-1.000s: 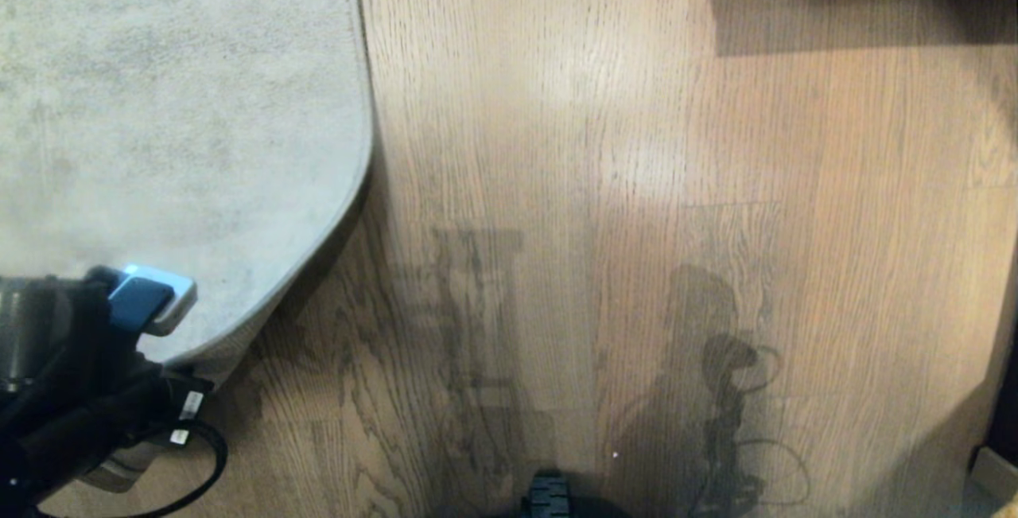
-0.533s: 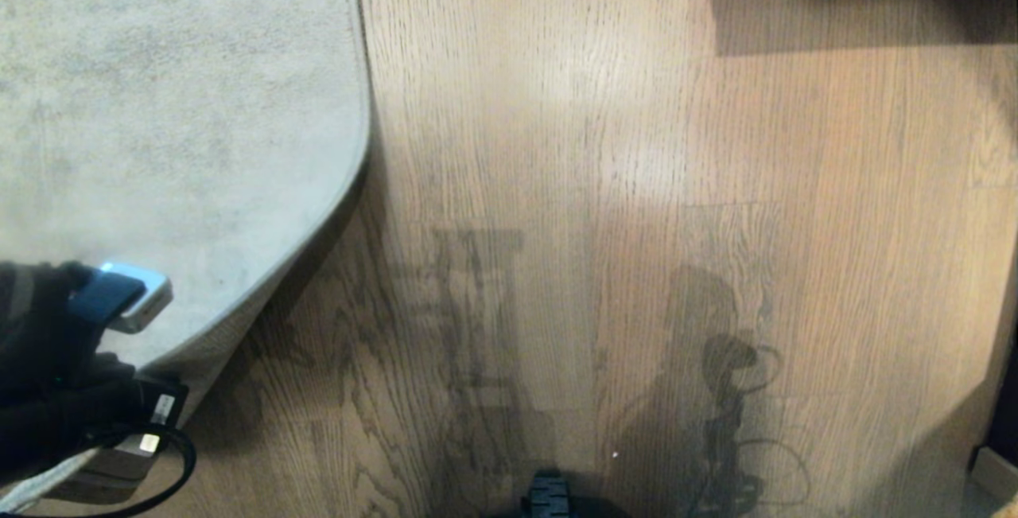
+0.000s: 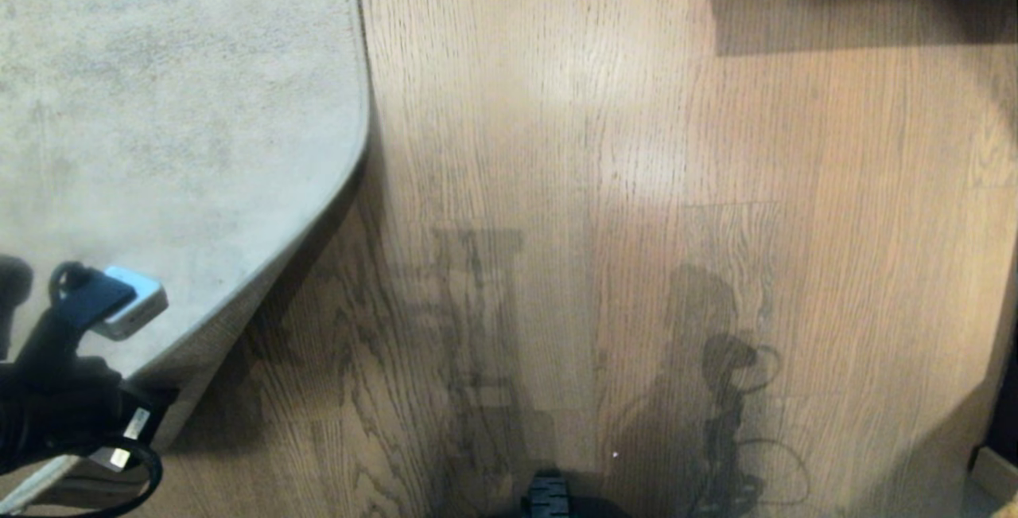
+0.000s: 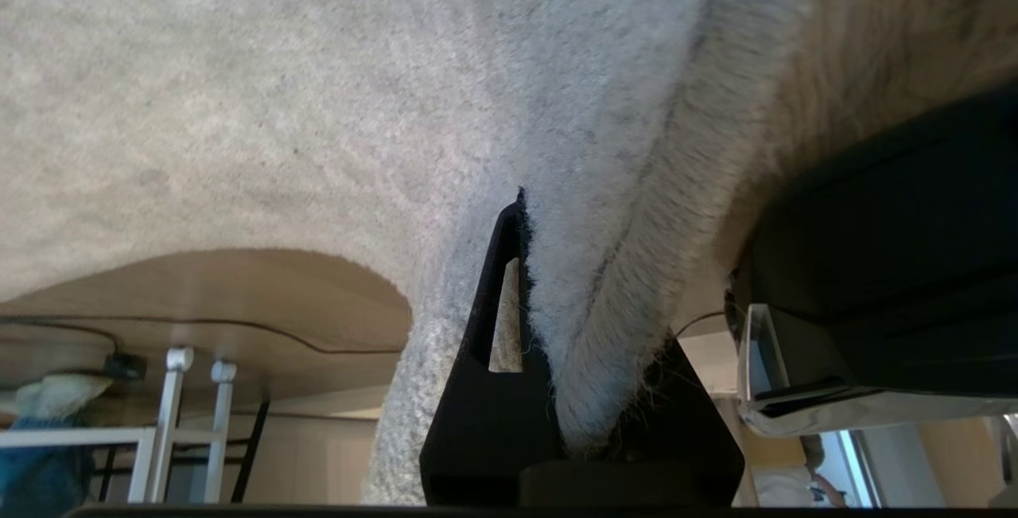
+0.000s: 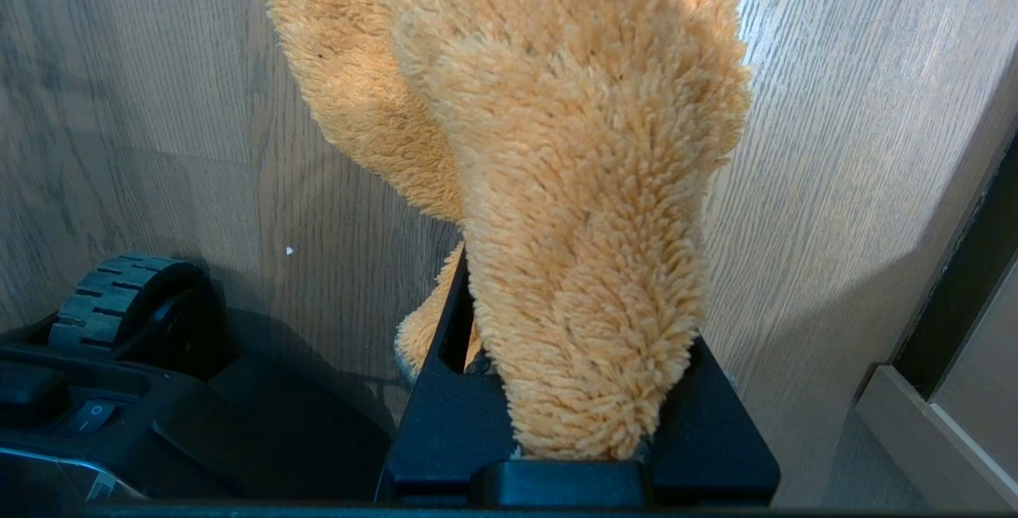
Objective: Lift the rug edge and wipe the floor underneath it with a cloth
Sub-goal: Lift up the carpet
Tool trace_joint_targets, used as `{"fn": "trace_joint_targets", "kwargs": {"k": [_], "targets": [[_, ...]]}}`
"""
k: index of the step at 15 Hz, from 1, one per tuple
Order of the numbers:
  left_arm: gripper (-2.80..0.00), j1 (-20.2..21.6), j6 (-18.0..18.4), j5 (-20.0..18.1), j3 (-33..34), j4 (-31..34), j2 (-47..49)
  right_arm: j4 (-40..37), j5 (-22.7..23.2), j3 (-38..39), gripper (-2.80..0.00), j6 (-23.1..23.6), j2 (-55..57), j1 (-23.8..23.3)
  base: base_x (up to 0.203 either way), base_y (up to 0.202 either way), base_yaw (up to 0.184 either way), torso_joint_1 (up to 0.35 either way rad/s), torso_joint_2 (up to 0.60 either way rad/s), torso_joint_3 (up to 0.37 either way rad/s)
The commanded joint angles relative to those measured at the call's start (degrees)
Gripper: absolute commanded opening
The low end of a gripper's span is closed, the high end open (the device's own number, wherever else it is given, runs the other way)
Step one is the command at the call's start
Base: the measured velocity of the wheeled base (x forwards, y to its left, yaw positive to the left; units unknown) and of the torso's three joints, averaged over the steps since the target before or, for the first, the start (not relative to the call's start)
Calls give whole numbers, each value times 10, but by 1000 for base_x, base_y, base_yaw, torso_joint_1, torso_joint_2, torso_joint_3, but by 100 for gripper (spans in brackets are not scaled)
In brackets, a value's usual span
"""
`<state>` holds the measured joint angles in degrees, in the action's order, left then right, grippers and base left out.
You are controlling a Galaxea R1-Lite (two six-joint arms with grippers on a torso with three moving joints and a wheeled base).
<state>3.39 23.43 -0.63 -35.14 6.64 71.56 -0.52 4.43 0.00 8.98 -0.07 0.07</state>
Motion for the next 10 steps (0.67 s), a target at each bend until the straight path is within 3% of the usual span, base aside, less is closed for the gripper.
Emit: {"fn": "trace_joint_targets", "kwargs": {"k": [1,3,7,10], "targets": [[-280,4,4,-9,-2,-1,0,0,1,0,-280,1,1,0,0,0,0,0,0,0],[-280,2,8,-23,-9,-1,6,0,1,0,-280,1,1,0,0,0,0,0,0,0],[-280,27,63,-31,-40,-2,22,0,1,0,-280,1,1,0,0,0,0,0,0,0],[-280,71,101,-81,-71,22,35,0,1,0,-280,1,1,0,0,0,0,0,0,0]]}}
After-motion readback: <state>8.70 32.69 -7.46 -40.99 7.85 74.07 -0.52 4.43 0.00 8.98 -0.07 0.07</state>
